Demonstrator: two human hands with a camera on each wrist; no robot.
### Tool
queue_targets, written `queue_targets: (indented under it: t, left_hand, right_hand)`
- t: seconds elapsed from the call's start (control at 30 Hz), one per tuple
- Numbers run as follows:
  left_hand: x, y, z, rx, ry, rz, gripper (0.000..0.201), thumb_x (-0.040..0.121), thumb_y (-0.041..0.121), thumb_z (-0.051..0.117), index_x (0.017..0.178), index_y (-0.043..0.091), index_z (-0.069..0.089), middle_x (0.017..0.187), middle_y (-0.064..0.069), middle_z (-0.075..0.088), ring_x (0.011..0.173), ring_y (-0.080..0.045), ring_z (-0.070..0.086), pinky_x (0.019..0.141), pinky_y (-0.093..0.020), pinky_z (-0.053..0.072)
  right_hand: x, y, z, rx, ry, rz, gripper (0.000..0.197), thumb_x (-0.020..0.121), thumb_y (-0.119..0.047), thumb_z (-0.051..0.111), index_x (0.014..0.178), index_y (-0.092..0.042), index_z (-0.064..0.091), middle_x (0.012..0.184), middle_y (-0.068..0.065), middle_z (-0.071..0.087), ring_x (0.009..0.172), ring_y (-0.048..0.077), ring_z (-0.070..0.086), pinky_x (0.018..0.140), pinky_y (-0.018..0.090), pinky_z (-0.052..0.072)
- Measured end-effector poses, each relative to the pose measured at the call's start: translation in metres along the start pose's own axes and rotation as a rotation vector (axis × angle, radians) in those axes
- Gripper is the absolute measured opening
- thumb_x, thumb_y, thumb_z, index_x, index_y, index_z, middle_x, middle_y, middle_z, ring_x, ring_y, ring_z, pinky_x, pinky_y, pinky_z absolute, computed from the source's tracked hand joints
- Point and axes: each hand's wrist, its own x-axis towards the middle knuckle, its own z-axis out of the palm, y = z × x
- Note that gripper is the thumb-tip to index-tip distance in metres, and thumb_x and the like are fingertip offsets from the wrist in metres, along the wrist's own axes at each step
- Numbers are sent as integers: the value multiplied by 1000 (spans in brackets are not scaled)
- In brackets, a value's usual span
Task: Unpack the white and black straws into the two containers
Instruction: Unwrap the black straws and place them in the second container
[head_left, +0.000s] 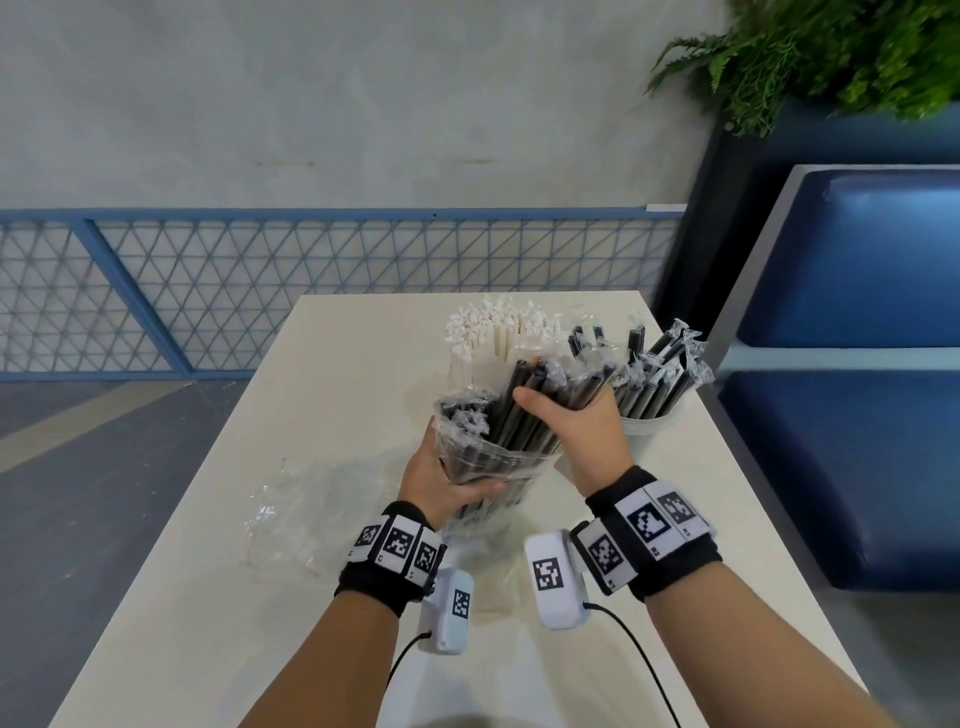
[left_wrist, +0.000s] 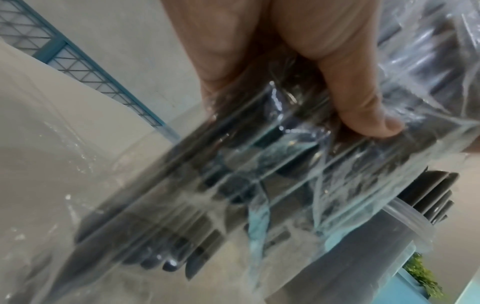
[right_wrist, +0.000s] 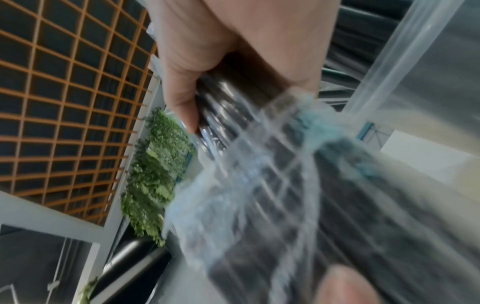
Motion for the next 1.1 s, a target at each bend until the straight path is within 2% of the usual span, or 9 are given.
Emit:
queue_targets:
  t: [0.13,0.3,0.37,0.47,0.6,0.77,0.9,1.0,1.1]
  left_hand:
    - [1,2,0,-6,-3,3,87,54,9,88,129,11,43,114,0,63,107,-14,60,89,-15,49]
    - [3,4,0,-2,-48,6,82,59,4,85,128,15,42,104,10,63,103,-16,63,90,-29,51]
    - [4,5,2,12,-60,14,85,59,4,84,130,17,40,103,15,62,99,-7,63,85,-20,52]
    - [4,6,3,15,-60,16,83,57,6,86,124,25,41,103,17,61,96,2,60,78,-11,51]
    - [4,9,0,17,-54,-36,84,55,8,86,126,20,43,105,10,61,101,-11,60,74,-8,44]
    - [2,14,-1,6,-41,-85,83,55,9,86,124,19,43,110,5,58,108,-13,55,91,-20,41]
    - [2,12,-3,-21,-33,-116,91,45,24,88,125,19,44,119,-1,61,115,-20,56,102,-35,43]
    - [0,16,-4,-54,-19,-115,108,35,39,87,130,17,41,124,-5,61,117,-22,56,106,-42,41]
    - [1,14,-3,-121,31,-116,109,30,43,90,126,17,45,119,-5,63,115,-22,58,104,-46,43]
  right_hand:
    - [6,-11,-6,68,-59,-40,24,75,4,68,86,-17,69,82,-7,74,87,9,68,85,28,51]
    - [6,-5,-12,-146,-382,88,51,65,-16,80,113,-19,62,116,5,67,112,18,62,96,34,49]
    - [2,-1,-11,-127,-390,101,45,69,-7,76,110,-22,63,114,6,68,111,18,62,97,34,49]
    - [0,-2,-6,-87,-231,87,32,70,1,74,97,-16,66,98,3,70,97,17,66,91,36,51]
    - [7,-17,-3,108,3,49,20,75,2,70,86,-14,65,84,-2,68,91,18,63,92,38,49]
    - [15,-38,-8,324,203,-23,16,81,1,65,81,-15,65,71,-4,67,80,21,61,85,37,50]
    - [20,-46,-15,418,316,-7,13,80,-3,67,91,-9,62,75,5,64,80,23,63,88,45,51]
    - [21,-49,-20,507,370,-17,20,81,-1,65,99,-7,57,76,6,62,70,19,65,72,37,57]
    - [21,-54,-26,514,417,-4,8,83,-1,64,84,-9,61,65,2,66,61,15,65,59,29,56]
